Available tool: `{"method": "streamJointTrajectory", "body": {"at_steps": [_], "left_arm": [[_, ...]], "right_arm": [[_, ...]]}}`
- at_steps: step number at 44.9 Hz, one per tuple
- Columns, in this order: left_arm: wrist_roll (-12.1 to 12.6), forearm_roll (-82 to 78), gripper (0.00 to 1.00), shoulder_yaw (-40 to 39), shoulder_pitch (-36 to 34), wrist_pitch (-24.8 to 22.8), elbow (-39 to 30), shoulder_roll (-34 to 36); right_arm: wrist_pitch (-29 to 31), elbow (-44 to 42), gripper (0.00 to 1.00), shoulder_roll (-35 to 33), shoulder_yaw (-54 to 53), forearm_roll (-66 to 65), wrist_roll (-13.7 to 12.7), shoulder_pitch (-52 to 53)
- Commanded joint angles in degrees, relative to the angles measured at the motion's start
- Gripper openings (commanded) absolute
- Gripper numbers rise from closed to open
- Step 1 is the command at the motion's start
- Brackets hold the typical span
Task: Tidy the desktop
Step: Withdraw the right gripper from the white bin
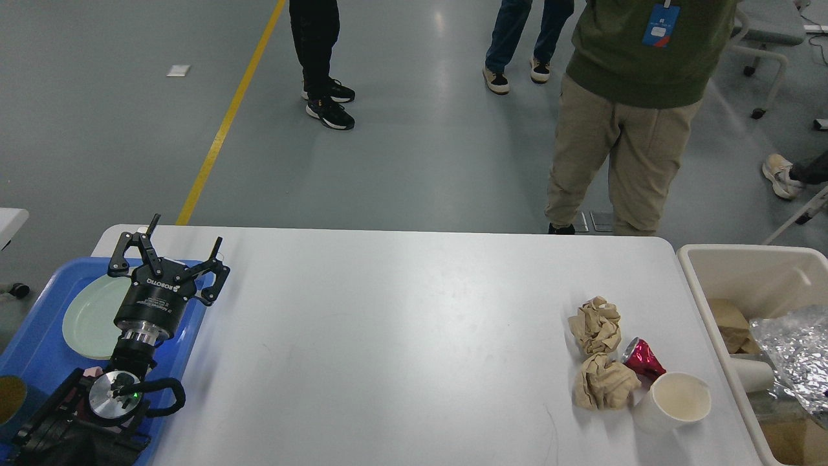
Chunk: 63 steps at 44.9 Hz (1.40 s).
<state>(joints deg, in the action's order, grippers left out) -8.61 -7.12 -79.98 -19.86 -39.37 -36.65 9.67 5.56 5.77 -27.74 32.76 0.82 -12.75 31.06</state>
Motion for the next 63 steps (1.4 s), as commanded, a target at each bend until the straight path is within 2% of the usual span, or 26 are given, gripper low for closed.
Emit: {"method": "streamJointTrajectory", "body": {"at_steps": [1,17,23,24,25,38,43,53,63], "left_arm": [[0.0,0.0,0.96,0.0,0.0,0.0,0.1,0.0],[0.0,0.0,0.96,0.0,0.0,0.0,0.1,0.0],[0.0,0.0,0.96,0.0,0.0,0.0,0.0,0.0],[0.0,0.0,0.96,0.0,-0.1,0.0,0.0,0.0],[0.0,0.0,0.96,0.0,0.0,0.0,0.0,0.0],[0.0,0.0,0.96,0.0,0.0,0.0,0.0,0.0],[0.0,0.0,0.96,0.0,0.0,0.0,0.0,0.1],[0.0,0.0,0.96,0.0,-0.1,0.0,0.0,0.0],[0.0,0.0,0.96,0.0,-0.1,0.0,0.0,0.0]], "right_arm": [[-2.9,-3.9,0.00,4.6,0.1,1.3,0.0,-3.2],[-3.8,-3.8,0.01,5.9,0.6,1.3,0.0,-4.2],[-6.9,-3.9,0.90,5.9,0.6,1.3,0.3,-4.2],[-7.7,-3.8,0.98,6.0,0.6,1.3,0.3,-4.2],[-7.9,-3.8,1.00,6.0,0.6,1.3,0.3,-4.2],[-8.2,-2.5,1.00,5.3,0.6,1.3,0.2,-3.6],[-7.9,1.1,1.00,3.4,0.5,1.1,-0.1,-1.5],[0.7,18.2,1.00,-7.3,7.5,-4.1,-0.3,13.6],[10.1,38.9,1.00,-11.0,29.9,-5.7,-0.3,41.6]]}}
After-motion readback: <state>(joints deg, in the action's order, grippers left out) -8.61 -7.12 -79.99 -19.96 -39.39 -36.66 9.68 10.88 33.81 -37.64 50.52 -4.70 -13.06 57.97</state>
